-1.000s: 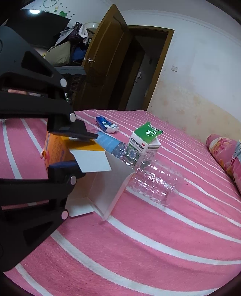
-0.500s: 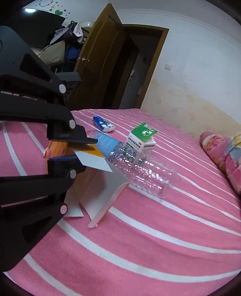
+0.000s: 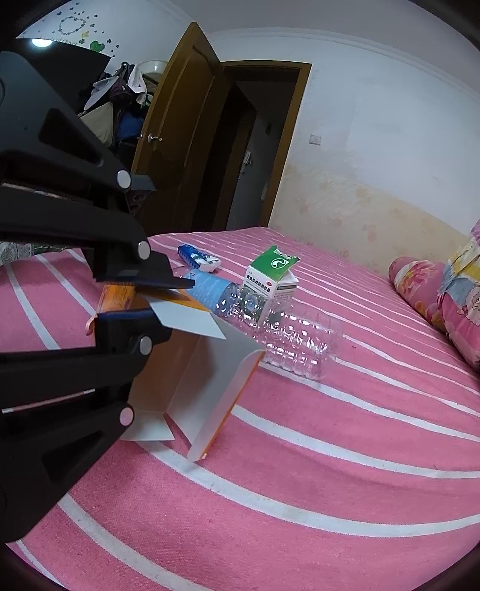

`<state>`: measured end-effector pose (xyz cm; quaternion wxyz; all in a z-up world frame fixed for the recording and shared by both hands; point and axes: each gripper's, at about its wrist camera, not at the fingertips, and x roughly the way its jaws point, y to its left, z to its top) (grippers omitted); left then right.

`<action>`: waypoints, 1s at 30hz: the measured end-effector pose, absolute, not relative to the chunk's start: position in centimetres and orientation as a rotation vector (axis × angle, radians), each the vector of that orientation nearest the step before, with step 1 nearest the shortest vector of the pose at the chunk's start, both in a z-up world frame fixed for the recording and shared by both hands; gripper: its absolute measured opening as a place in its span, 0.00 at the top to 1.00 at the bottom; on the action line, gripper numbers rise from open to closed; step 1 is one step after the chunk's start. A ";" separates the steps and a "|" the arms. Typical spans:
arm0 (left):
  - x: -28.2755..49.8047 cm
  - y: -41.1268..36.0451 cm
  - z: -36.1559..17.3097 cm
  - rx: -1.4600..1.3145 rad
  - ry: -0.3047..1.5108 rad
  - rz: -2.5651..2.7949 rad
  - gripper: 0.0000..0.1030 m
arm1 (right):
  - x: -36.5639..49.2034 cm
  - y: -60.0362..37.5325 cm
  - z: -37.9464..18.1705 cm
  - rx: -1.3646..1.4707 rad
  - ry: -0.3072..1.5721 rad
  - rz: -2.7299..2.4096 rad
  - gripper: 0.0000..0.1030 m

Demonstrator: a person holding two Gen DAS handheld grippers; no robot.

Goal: Collect trash
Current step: 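Grasp the orange box with the right tool while the left tool grasps the pink clip, then carry the orange box and pink clip with both tools to the trash bin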

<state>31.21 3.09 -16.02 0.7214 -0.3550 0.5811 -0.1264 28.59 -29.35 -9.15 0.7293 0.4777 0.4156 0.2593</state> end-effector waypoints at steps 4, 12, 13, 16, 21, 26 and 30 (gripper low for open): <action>31.1 3.1 -16.4 -0.812 1.281 -0.277 0.82 | 28.4 -29.8 -9.3 1.073 0.897 0.561 0.91; 29.3 3.9 -17.3 -1.031 1.247 -0.304 0.86 | 27.2 -31.9 -10.7 1.232 0.868 0.560 0.92; 28.9 3.9 -17.1 -1.047 1.240 -0.309 0.86 | 27.0 -32.2 -10.7 1.245 0.861 0.560 0.92; 27.8 3.8 -16.4 -1.067 1.219 -0.313 0.86 | 26.1 -33.0 -10.6 1.281 0.834 0.557 0.92; 25.5 4.0 -15.5 -1.113 1.182 -0.314 0.87 | 24.5 -34.5 -10.0 1.312 0.787 0.545 0.92; 23.1 4.3 -14.9 -1.163 1.138 -0.340 0.88 | 22.7 -35.1 -9.3 1.335 0.765 0.553 0.93; 21.0 4.8 -14.0 -1.202 1.094 -0.361 0.88 | 21.0 -35.1 -8.2 1.341 0.732 0.572 0.95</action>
